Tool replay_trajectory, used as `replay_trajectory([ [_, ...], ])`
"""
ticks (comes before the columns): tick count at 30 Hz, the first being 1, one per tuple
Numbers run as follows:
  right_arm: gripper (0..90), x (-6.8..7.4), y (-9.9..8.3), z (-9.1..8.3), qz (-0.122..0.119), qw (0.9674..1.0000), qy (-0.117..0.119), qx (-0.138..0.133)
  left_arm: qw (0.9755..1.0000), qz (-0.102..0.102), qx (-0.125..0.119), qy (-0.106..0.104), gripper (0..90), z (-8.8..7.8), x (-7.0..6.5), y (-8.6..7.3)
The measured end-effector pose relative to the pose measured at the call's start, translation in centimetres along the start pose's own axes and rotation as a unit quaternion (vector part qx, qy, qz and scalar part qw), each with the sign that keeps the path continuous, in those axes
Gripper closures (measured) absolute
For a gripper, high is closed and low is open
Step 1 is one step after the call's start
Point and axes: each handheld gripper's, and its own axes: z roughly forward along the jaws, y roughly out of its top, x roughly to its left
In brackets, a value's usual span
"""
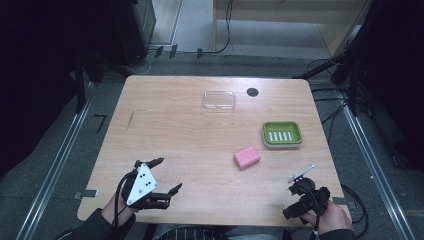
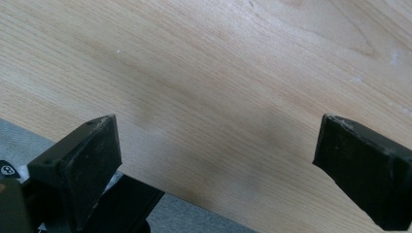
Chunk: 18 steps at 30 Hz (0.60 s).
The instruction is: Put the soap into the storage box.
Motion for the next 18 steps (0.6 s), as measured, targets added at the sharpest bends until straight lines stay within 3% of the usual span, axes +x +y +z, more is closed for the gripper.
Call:
replay_trajectory([
  [18, 3.8, 0.17, 0.40, 0.50, -0.018, 0.9998, 0.002, -0.005, 1.0000, 0.001, 0.002, -0.001, 14.0, 0.19, -0.11, 0.13],
])
